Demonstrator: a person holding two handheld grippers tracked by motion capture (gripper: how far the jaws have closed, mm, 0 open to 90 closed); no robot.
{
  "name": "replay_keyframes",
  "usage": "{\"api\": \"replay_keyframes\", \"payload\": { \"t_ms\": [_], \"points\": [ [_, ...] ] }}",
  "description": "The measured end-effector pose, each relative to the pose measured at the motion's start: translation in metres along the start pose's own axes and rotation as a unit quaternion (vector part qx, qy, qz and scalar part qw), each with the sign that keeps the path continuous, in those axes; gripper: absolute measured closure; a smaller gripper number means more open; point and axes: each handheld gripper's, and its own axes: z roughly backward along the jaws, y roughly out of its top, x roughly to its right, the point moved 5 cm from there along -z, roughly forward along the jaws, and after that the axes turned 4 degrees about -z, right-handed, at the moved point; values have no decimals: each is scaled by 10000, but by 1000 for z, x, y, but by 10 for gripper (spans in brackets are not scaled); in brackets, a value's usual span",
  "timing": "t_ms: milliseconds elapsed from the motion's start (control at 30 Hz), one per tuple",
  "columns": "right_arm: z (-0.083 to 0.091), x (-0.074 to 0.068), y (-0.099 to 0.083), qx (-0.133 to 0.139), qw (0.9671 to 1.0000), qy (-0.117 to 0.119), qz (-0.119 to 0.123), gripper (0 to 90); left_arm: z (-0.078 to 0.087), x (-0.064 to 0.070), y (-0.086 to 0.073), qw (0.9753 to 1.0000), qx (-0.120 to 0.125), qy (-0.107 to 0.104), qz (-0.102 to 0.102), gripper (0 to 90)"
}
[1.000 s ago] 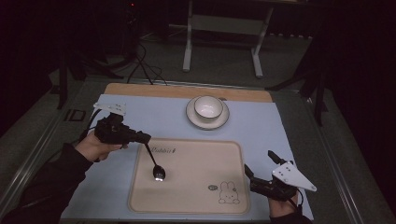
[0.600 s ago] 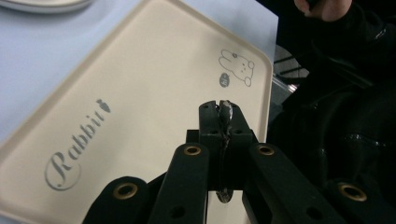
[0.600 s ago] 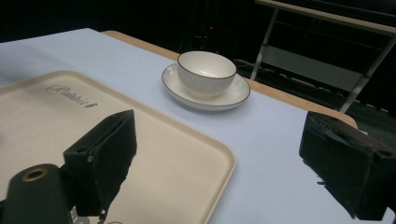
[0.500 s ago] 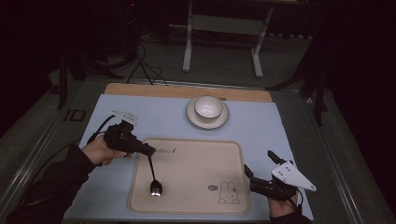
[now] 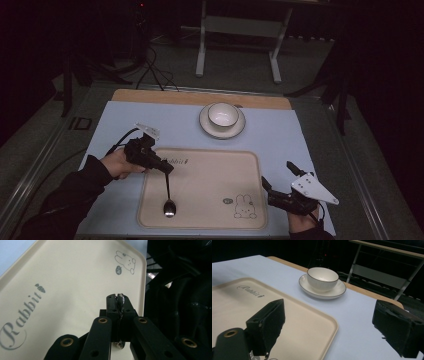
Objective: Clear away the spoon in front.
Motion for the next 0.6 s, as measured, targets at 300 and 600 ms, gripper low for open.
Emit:
{"api": "replay_keyframes", "payload": {
  "t_ms": [300,600],
  "points": [
    [-1,1,-1,-23,10000,10,-13,110,-9,-18,-9,9992,307,239,45,835],
    [-1,1,-1,-26,10000,21,-35,110,-18,-36,-15,9966,638,482,197,788]
  ]
}}
